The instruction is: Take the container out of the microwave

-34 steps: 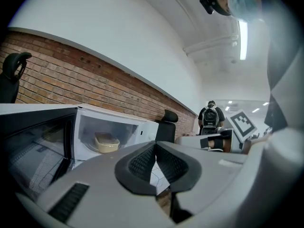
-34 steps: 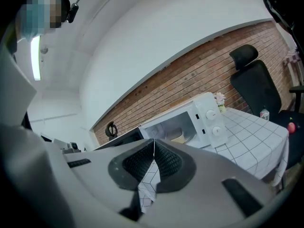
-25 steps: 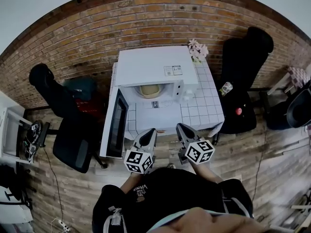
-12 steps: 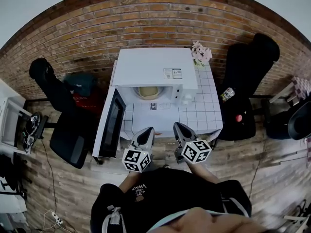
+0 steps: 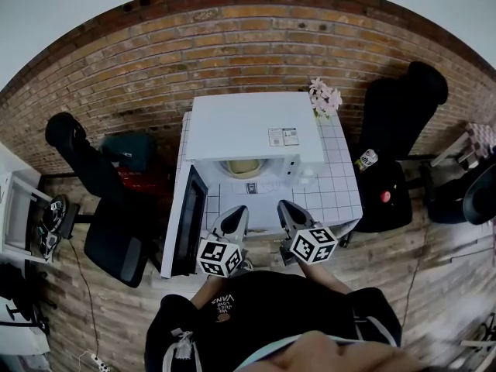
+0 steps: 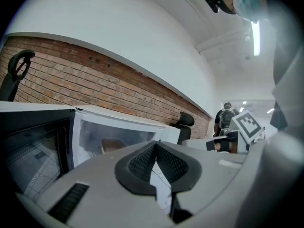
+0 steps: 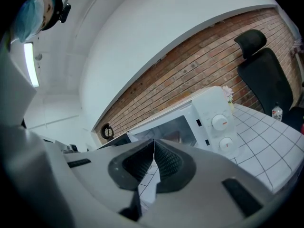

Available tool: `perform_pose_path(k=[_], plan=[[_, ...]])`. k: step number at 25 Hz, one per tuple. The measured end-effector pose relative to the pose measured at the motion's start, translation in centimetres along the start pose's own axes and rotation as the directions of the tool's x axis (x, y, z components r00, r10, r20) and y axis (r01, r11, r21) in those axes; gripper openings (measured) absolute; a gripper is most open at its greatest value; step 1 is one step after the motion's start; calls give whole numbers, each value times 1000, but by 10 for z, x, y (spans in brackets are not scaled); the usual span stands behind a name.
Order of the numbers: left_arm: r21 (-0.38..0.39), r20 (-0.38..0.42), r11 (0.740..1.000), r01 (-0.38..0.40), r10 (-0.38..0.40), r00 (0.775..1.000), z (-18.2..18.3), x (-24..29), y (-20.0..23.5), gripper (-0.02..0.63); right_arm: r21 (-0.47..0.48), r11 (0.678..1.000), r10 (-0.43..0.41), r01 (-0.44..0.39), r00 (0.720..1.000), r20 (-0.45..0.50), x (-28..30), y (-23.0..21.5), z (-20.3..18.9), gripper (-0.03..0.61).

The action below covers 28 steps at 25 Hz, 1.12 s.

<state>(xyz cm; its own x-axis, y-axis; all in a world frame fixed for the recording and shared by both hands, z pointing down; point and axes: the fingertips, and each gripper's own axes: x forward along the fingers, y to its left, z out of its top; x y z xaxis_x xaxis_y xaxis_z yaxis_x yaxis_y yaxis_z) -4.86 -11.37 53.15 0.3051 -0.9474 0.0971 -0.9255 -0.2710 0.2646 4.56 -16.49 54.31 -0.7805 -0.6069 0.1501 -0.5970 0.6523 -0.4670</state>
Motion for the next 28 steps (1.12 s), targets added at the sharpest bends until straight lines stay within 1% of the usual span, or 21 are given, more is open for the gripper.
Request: perform_pose_path(k=[4, 16, 20, 24, 28], plan=[[-1, 11, 1000, 23, -23, 1000, 9, 8, 13, 11, 1, 1000, -17, 17, 1000, 9, 16, 1, 2, 5], [-5, -8, 995, 95, -95, 995, 8, 18, 31, 11, 14, 997, -73, 73, 997, 31, 47, 3, -2, 6], [-31, -11, 993, 116, -116, 993, 5, 16, 34, 11, 21, 996, -91, 90, 995, 45, 57, 6, -4, 5], [-39, -18, 995, 97, -98, 995, 5, 19, 44, 11, 14, 996, -84, 84, 996, 43, 67, 9, -3, 5], [-46, -16, 997, 57, -58, 998, 5, 26, 51, 11, -8, 997, -71, 71, 997, 8, 76, 1, -5, 6]])
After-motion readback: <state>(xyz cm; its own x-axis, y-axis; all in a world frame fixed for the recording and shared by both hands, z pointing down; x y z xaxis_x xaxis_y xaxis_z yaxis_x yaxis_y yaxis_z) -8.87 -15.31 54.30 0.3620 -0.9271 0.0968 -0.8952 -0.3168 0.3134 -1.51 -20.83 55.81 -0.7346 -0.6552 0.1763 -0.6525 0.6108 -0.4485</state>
